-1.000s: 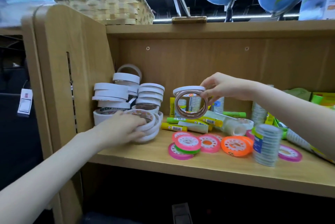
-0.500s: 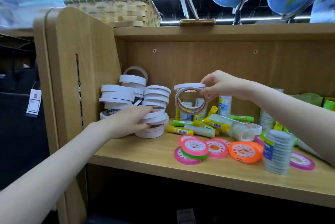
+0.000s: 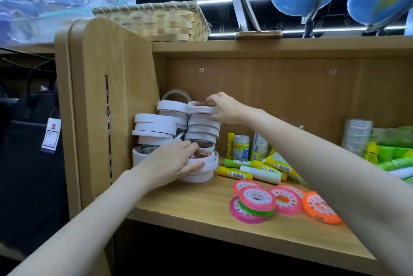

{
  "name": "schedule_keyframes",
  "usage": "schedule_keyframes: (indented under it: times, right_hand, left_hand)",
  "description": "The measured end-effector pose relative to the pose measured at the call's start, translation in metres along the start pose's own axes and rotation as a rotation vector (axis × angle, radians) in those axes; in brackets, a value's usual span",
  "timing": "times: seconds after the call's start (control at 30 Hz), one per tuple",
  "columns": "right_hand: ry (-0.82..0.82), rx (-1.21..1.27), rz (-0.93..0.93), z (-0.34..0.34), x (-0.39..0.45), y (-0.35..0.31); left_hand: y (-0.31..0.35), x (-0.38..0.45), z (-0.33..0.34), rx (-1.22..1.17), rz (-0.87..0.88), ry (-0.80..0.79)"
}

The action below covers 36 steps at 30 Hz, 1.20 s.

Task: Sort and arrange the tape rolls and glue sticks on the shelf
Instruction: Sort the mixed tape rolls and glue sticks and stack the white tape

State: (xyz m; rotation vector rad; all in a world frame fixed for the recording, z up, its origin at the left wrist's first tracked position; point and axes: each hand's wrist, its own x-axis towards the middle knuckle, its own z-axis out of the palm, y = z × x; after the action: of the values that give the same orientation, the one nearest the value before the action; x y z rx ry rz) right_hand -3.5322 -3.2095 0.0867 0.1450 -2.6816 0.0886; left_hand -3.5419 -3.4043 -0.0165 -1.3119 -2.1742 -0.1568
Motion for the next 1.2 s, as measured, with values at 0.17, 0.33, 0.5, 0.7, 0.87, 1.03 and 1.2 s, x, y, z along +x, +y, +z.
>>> schedule_keyframes:
  times: [0.17, 0.33, 0.5, 0.7, 0.87, 1.03, 1.2]
  right_hand:
    - [0.198, 0.166, 0.083, 0.0, -0.001, 0.008]
    - [0.232, 0.131, 0.067, 0.002, -0.001, 0.007]
    - [0.116, 0.185, 0.09, 0.0, -0.015, 0.017]
    - [-0.373, 0.019, 0.111, 0.001, -0.061, 0.033]
    - [-0.674, -0.159, 0.117, 0.031, -0.069, 0.024]
    - [-0.648, -0.313, 0.062, 0.054, -0.066, 0.02]
    - [-0.339, 0.105, 0.124, 0.049, -0.07, 0.031]
  left_hand:
    - [-0.005, -0.007, -0.003, 0.011, -0.033, 0.019]
    - [0.001, -0.01, 0.0, -0.026, 0.019, 0.041]
    - [0.001, -0.01, -0.006, -0.071, -0.024, -0.04]
    - [0.007, -0.008, -0.013, -0.281, -0.097, -0.018]
    - [0.014, -0.001, -0.018, -0.277, -0.114, 0.059]
    - [0.015, -0.001, -0.023, -0.248, -0.146, 0.07]
    - [0.014, -0.001, -0.021, -0.212, -0.164, 0.077]
